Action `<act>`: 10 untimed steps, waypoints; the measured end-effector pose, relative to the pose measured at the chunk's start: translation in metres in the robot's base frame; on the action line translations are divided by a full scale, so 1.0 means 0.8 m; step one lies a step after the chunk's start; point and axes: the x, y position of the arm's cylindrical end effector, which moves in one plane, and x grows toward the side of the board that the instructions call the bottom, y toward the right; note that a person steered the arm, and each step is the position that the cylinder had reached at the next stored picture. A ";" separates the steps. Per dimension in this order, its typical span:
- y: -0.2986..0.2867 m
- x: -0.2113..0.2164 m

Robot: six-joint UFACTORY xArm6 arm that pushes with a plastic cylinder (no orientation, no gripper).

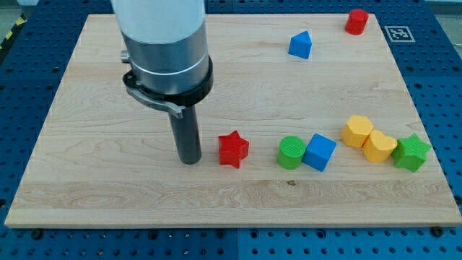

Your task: Move the red star towards the blue triangle

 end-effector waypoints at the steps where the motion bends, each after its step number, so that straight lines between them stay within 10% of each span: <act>1: 0.009 0.011; 5: 0.070 0.002; 10: 0.111 -0.173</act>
